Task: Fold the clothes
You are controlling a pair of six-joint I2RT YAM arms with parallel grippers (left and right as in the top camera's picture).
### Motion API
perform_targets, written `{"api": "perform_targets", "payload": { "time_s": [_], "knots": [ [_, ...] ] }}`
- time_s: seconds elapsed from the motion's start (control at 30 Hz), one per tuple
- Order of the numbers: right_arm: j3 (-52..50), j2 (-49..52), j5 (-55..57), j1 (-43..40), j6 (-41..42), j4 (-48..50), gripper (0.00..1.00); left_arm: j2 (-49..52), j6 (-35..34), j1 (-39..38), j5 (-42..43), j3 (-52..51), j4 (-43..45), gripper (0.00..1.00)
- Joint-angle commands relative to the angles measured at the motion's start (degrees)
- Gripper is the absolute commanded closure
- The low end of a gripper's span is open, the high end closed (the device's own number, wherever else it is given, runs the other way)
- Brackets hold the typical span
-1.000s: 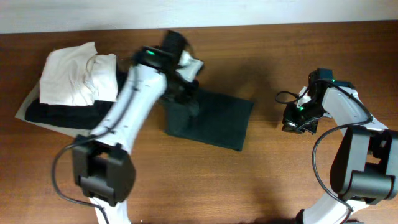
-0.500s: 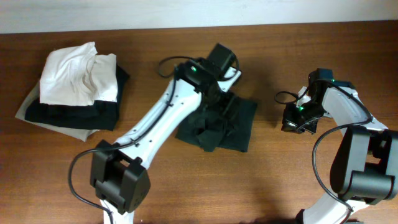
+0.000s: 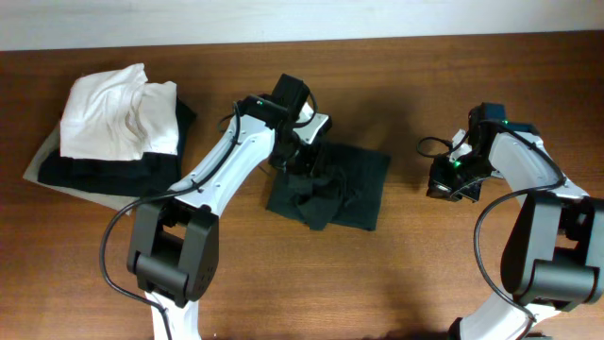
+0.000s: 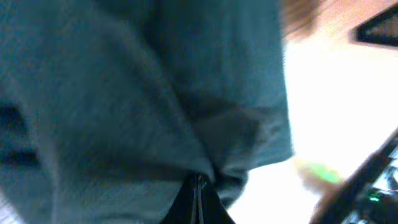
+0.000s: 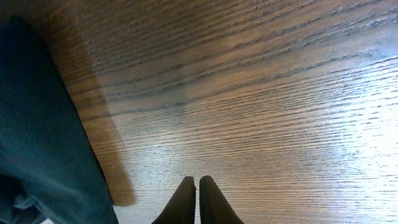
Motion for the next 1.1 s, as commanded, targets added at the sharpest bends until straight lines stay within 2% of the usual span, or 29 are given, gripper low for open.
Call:
{"api": "perform_targets", "payload": {
  "time_s": [0.0, 0.13, 0.17, 0.2, 0.23, 0.27, 0.33, 0.43, 0.5, 0.63, 0.67, 0.7, 0.73, 0.77, 0.8, 0.93, 1.07],
  "knots": [
    [0.46, -1.64, -0.35, -0.20, -0.59, 0.00, 0.91, 0.07, 0.72, -0.13, 7.74, 4.94, 1.25, 1.00],
    [0.46, -1.64, -0.33, -0.20, -0.59, 0.17, 0.91, 0.07, 0.74, -1.14, 5.25, 7.37, 2.80, 1.00],
    [0.46, -1.64, -0.33, -0.20, -0.59, -0.02, 0.91, 0.07, 0.72, -1.14, 2.67, 7.37, 0.79, 0.91],
    [0.46, -1.64, -0.33, -0.20, -0.61, -0.24, 0.91, 0.07, 0.74, -0.90, -3.69, 7.37, -4.61, 0.69],
    [0.46, -1.64, -0.33, -0.20, -0.61, -0.22, 0.91, 0.07, 0.74, -0.59, -7.72, 7.37, -8.13, 0.59],
    [0.46, -1.64, -0.33, -0.20, -0.59, -0.15, 0.91, 0.07, 0.74, -0.07, -11.50, 7.37, -11.87, 0.54],
    [0.46, -1.64, -0.33, -0.20, -0.59, 0.35, 0.91, 0.07, 2.19, 0.20, -12.52, 7.34, -15.98, 0.53],
    [0.46, -1.64, -0.33, -0.20, -0.59, 0.39, 0.90, 0.13, 4.72, -0.55, -14.23, 6.62, -16.41, 0.44],
    [0.46, -1.64, -0.33, -0.20, -0.59, 0.17, 0.91, 0.20, 4.72, -1.14, -18.12, 3.93, -12.87, 0.44],
    [0.46, -1.64, -0.35, -0.20, -0.59, 0.20, 0.91, 0.74, 4.87, -1.51, -17.88, 0.90, -9.79, 0.45],
    [0.46, -1.64, -0.33, -0.20, -0.57, 0.22, 0.90, 0.74, 4.87, -1.77, -17.86, 0.72, -8.96, 0.48],
    [0.46, -1.64, -0.33, -0.20, -0.57, 0.22, 0.90, 0.74, 4.87, -2.25, -17.51, 0.72, -7.54, 0.68],
    [0.46, -1.64, -0.35, -0.20, -0.57, 0.20, 0.91, 0.72, 4.87, -2.73, -15.96, 0.76, -6.16, 0.79],
    [0.46, -1.64, -0.35, -0.20, -0.59, 0.20, 0.91, 0.72, 4.87, -3.10, -13.90, 0.87, -5.14, 0.94],
    [0.46, -1.64, -0.35, -0.20, -0.57, 0.20, 0.91, 0.72, 4.87, -3.52, -10.10, 1.03, -3.54, 1.00],
    [0.46, -1.64, -0.35, -0.20, -0.57, 0.22, 0.91, 0.72, 4.81, -4.28, -0.07, 8.59, -2.45, 1.00],
    [0.46, -1.64, -0.35, -0.20, -0.57, 0.17, 0.91, 0.94, 4.85, -6.78, 0.42, 10.75, 3.98, 1.00]
  ]
}}
